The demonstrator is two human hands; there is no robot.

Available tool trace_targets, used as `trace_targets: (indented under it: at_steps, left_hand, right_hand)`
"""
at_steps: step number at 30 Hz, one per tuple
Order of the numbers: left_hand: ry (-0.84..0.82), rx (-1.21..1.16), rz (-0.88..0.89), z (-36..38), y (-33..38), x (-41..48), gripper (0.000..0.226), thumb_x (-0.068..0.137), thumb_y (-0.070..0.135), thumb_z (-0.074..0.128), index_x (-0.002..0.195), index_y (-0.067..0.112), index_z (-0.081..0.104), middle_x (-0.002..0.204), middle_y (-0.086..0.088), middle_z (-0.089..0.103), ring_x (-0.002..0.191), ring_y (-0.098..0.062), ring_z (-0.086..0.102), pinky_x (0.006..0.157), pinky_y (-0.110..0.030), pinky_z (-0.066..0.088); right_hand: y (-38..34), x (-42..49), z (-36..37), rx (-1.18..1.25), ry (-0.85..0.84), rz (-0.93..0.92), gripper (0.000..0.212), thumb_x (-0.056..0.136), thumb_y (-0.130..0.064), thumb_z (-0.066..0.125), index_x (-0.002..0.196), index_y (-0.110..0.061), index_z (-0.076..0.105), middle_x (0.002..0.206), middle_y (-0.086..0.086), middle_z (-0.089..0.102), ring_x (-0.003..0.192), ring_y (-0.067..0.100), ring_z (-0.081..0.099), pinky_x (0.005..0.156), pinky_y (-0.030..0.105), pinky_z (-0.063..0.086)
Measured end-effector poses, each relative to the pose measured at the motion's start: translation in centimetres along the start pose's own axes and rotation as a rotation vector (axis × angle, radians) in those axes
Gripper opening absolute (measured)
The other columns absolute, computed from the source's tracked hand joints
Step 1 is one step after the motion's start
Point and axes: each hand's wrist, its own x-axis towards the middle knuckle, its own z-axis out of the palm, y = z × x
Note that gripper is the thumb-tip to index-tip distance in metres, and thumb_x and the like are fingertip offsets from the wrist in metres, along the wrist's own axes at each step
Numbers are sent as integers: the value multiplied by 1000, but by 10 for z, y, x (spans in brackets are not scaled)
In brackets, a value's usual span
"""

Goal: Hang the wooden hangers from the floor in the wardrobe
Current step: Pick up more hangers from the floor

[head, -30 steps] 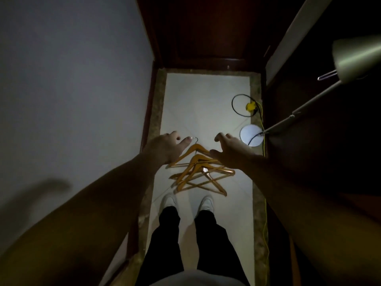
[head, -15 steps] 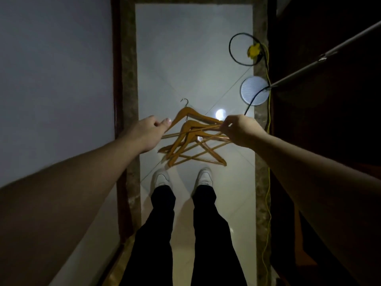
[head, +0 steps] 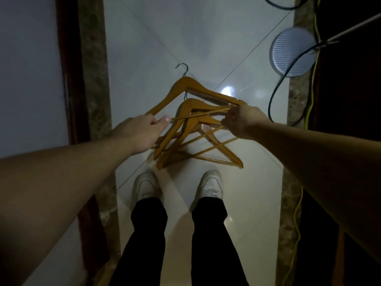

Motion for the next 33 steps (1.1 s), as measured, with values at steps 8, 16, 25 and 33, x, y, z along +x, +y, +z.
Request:
trace_targets:
  at_steps: [8, 16, 25, 33]
  left_hand:
    - [234, 24, -20, 52, -29, 137, 70, 90, 74, 32, 124, 18, 55, 117, -11, 62, 104, -32, 59, 82, -43, 49]
    - [235, -14, -68, 86, -9, 229, 88, 80, 64, 66, 146, 16, 33, 144, -17, 45, 130, -40, 46, 104, -54, 42]
    - [167, 100, -78, 113, -4, 250, 123, 58, 72, 79, 152, 18, 21, 148, -18, 40, 132, -42, 43, 103, -54, 39]
    - [100, 11, 17, 133, 3, 238, 101, 64, 51, 85, 141, 19, 29, 131, -14, 54, 113, -40, 58, 92, -54, 49]
  right_hand:
    - [11, 120, 58, 17, 319, 72, 39, 88, -35, 68, 122, -17, 56, 111, 9, 59, 105, 30, 57, 88, 48, 54]
    - [15, 210, 79, -78, 236, 48, 81, 81, -57, 71, 141, -15, 37, 138, 17, 46, 127, 38, 43, 103, 52, 39]
    - [22, 235, 93, -131, 80, 7, 78, 68, -50, 83, 129, -21, 44, 109, 8, 59, 98, 31, 56, 86, 44, 47]
    - [30, 237, 108, -85, 59, -59, 41, 84, -43, 71, 111, -16, 55, 97, 8, 61, 87, 27, 59, 77, 38, 51]
